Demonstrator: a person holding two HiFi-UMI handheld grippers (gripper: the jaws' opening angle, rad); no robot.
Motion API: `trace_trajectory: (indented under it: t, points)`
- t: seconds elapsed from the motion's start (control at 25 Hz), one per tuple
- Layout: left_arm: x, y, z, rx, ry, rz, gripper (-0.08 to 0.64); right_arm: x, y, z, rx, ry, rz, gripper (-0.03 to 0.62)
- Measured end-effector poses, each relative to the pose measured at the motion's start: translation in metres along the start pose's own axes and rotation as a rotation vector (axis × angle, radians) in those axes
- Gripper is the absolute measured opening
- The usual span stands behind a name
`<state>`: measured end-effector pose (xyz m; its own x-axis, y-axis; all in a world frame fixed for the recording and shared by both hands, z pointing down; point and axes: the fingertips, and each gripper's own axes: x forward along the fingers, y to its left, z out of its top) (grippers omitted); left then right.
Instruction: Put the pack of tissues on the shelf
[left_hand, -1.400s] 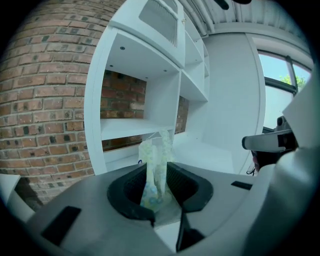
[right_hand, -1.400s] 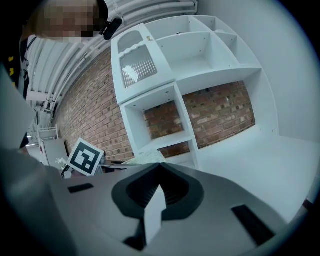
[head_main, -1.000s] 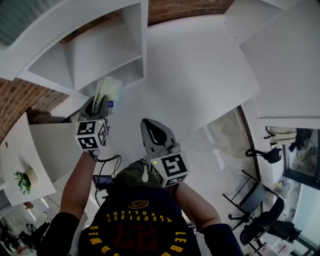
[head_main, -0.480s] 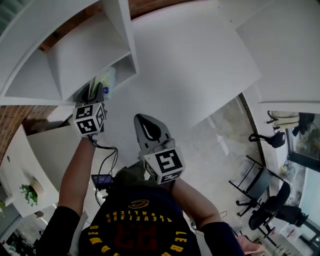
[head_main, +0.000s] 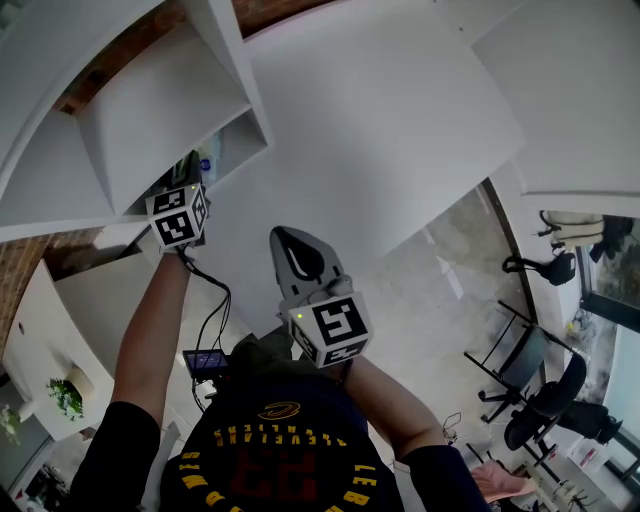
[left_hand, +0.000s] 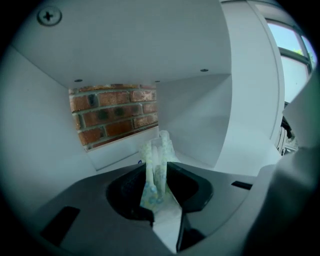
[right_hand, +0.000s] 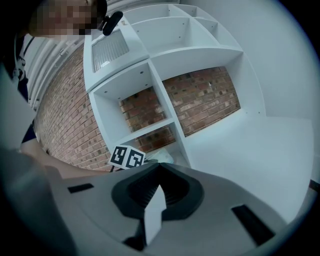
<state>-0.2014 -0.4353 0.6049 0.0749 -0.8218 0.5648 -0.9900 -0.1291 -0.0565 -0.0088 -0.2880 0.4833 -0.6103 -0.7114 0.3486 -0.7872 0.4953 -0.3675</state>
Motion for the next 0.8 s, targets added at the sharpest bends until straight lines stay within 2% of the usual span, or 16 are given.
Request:
trace_trajectory:
  t: [0.28,0.56,0.6,0.72,0.8]
  points:
    - [0.022,0.015,-0.008,-0.014,0.022,0.047,0.095,-0.003,-0.005,-0.009,0.022,0.015,-0.012,-0.005]
    - [0.027,0.007,-0.021,-0.006,0.073,0.022,0.108,-0.009,-0.010,-0.012,0.028,0.025,-0.017,-0.005]
    - [0.026,0.005,-0.021,-0.005,0.079,0.017,0.123,-0.009,-0.009,-0.012,0.026,0.024,-0.013,-0.005]
    - [0.022,0.000,-0.018,-0.011,0.080,0.001,0.237,-0.009,-0.005,-0.013,0.025,0.023,0.002,-0.005]
    - [0.016,-0.004,-0.013,-0.013,0.067,-0.001,0.275,-0.011,-0.003,-0.013,0.028,0.025,0.009,-0.005]
